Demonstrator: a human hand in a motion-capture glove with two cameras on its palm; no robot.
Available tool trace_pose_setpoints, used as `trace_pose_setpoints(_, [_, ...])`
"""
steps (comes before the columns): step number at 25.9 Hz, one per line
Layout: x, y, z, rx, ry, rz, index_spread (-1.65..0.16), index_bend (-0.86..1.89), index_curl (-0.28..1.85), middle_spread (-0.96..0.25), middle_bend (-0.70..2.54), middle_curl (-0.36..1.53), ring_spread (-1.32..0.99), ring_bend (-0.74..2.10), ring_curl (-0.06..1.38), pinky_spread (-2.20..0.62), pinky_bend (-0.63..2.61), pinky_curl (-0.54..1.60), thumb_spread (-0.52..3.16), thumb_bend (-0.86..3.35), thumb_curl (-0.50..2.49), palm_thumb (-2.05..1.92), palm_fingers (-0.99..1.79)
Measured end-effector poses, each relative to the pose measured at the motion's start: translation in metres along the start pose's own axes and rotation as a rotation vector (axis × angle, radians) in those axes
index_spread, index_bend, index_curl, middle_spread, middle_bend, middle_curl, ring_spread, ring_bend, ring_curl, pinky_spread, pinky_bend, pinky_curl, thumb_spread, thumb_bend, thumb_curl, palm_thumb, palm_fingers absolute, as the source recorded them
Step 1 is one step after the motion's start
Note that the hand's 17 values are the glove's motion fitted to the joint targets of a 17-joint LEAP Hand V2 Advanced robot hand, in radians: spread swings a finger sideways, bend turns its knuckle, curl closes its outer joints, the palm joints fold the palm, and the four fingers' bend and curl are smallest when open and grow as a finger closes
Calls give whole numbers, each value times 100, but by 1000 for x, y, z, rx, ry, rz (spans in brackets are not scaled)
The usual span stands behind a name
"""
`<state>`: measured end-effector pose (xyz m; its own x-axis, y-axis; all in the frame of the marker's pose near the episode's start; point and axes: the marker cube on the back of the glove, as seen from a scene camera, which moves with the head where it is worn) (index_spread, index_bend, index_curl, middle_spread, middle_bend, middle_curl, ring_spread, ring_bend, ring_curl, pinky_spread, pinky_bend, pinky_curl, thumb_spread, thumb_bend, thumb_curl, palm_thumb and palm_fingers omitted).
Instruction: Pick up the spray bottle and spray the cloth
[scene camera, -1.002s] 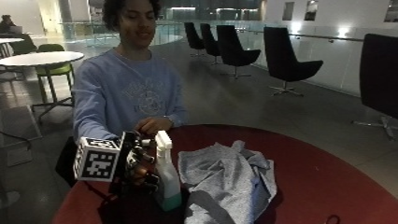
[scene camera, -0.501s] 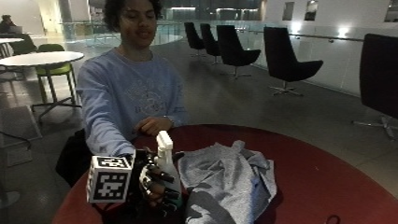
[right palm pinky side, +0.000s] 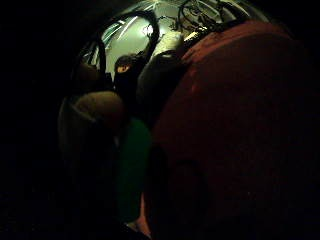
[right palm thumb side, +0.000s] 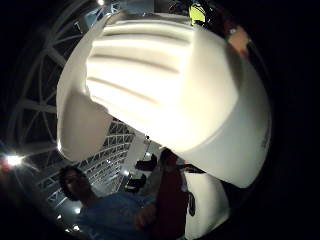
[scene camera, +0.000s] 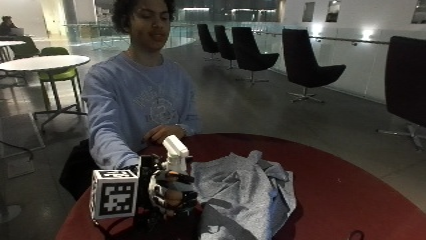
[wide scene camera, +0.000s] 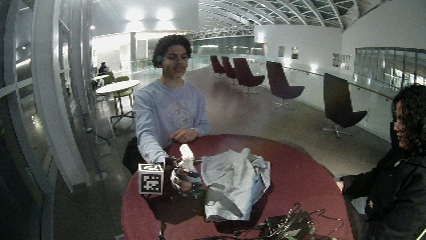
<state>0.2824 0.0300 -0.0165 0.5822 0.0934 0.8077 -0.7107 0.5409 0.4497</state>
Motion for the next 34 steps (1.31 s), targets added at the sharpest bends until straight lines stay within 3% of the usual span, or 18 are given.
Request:
trace_pose_setpoints(7, [-34, 2, 5, -224, -23, 9, -27, 14, 31, -5, 29, 42, -4, 60, 40, 19, 26, 34, 98, -4, 41, 72, 114])
trace_pose_setpoints(17, [-54, 11, 19, -518, 28, 240, -24, 12, 31, -4, 34, 44, -2, 60, 41, 17, 27, 35, 100, -2, 44, 75, 116])
trace_pose_setpoints(34, [-57, 23, 34, -576, 89, 407, -21, 12, 31, -3, 34, 45, 0, 61, 41, 17, 29, 36, 104, -2, 47, 74, 116])
